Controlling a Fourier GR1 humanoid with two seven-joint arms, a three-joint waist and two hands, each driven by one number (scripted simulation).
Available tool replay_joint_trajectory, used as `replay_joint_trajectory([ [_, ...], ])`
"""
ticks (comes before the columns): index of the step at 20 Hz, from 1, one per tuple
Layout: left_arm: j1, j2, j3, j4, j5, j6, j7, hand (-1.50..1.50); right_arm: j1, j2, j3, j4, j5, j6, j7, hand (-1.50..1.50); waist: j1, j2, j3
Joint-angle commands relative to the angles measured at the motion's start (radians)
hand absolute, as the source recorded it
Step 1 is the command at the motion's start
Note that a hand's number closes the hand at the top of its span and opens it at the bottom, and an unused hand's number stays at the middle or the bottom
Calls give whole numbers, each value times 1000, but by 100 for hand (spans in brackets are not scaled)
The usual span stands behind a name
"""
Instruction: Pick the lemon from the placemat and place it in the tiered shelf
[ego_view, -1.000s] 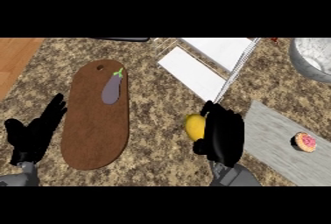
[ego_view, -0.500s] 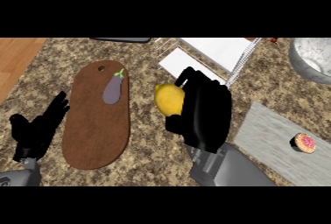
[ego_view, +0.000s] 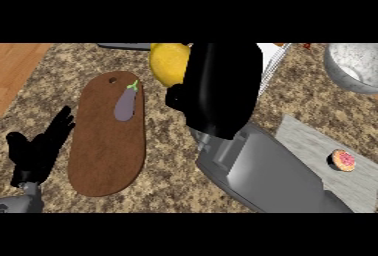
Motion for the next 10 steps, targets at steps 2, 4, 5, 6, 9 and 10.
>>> replay_joint_trajectory([
  [2,24,12,23,18,4,-5,-27,0,-193,12,-75,110,38,112,248,150,-21,-4,-1],
  [4,23,-12,9,18,2,4,-23,0,-197,12,-75,148,51,148,248,150,-28,-8,-1],
  [5,24,-3,12,12,-8,12,-18,0,-258,12,-98,196,58,151,248,150,-15,-5,-1],
  [6,48,-6,-1,-18,-6,-1,-19,0,-302,12,-135,223,44,174,248,150,-10,-5,0],
  [9,18,-3,9,-8,-13,17,-11,0,-373,12,-168,299,39,207,248,150,-19,-2,0],
  [10,14,-8,23,18,3,12,-17,0,-395,12,-182,331,28,201,244,150,-27,4,0],
])
